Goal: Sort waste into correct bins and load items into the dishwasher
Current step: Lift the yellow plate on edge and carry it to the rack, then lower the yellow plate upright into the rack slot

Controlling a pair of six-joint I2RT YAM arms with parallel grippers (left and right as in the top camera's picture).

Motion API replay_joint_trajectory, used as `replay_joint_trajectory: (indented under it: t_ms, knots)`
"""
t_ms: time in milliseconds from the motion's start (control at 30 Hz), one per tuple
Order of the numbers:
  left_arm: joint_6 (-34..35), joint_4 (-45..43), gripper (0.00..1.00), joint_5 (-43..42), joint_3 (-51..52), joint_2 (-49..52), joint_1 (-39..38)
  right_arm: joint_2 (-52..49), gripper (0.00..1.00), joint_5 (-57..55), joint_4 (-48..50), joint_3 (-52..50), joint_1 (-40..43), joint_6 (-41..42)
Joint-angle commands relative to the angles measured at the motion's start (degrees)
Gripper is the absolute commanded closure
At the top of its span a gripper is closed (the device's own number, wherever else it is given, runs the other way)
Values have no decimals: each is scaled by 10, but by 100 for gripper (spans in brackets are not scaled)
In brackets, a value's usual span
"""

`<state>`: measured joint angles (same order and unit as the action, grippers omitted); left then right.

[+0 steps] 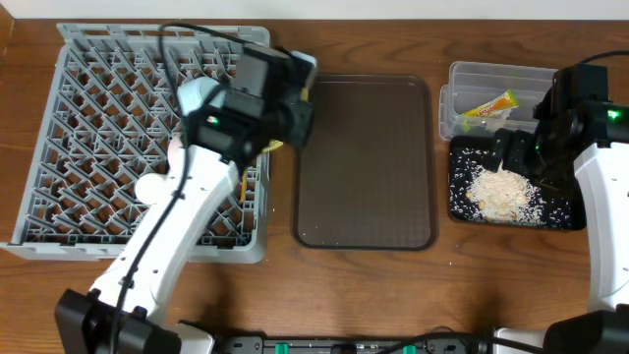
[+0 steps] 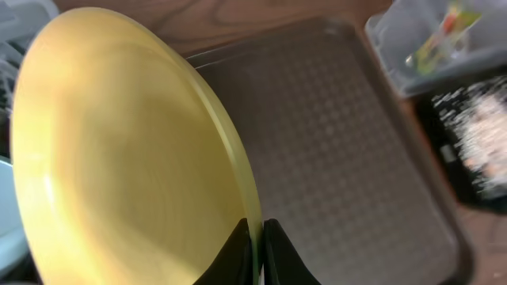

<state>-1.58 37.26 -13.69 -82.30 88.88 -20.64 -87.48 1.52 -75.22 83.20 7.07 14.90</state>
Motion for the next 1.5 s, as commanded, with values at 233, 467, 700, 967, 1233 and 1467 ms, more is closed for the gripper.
replay_joint_trajectory:
  t_ms: [233,467,700,967,1233,1467]
  knots:
    - [66,-12,92,-185,-12,-5,86,6,1,2,0,3,4,8]
    - [80,-19,92,-219,-12,-5,120,6,1,2,-1,3,4,8]
    - [99,-20,93,-221,-8,15,151,6,1,3,-1,3,4,8]
    - [115,-29,92,-284,-5,49,184,6,1,3,-1,3,4,8]
    - [129,-37,92,-306,-5,54,209,6,1,3,0,3,4,8]
    - [129,-52,92,-336,-5,54,209,6,1,3,-1,3,4,9]
